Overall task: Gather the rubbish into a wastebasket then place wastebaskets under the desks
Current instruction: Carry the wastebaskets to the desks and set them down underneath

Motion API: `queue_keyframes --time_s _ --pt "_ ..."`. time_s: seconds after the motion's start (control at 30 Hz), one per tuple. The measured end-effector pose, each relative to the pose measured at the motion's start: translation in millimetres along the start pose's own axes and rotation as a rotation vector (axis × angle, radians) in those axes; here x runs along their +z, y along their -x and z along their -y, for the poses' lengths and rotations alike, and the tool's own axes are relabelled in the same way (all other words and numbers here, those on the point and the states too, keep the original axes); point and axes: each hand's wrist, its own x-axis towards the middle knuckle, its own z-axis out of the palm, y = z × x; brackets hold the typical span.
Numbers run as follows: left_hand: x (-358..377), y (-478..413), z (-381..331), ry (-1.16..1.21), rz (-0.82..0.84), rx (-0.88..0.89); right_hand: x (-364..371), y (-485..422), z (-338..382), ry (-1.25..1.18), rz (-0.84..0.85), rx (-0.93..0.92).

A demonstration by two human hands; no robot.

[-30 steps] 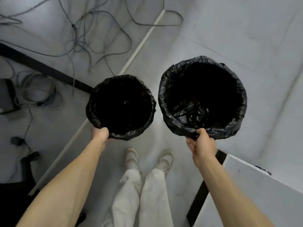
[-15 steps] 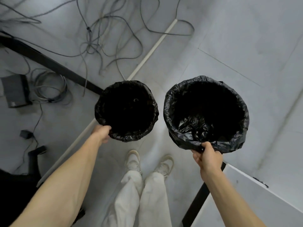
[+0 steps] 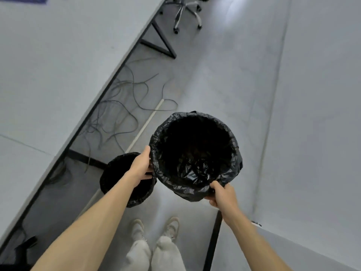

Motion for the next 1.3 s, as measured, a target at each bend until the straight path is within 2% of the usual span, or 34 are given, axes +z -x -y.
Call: queue_keyframes --time_s 0.07,0.23,0.43,0.67,0.8,1.03,1.3 --pt "8 45 -30 -0.013 -0.002 0.061 -26 37 27 0.056 0.028 -0.061" --pt "22 117 -72 -0.243 -0.022 0.213 -78 95 72 0.152 0.009 -0.136" --pt "45 148 -109 -0.282 -0.01 0.283 -121 94 106 0.155 -0.102 -0.203" --pt "95 79 -187 -0.229 -0.015 0.303 -149 14 161 0.0 -0.01 -0.19" --pt "140 63 -246 -0.193 -0.054 0.307 -175 -27 219 -0.199 0.075 -0.076" --pt "192 23 -355 -0.132 -0.14 0.343 -205 -107 354 -0.04 0.222 -0.207" --pt "220 -79 -522 -0.078 -0.17 0.363 -189 -242 526 0.056 0.172 -0.286"
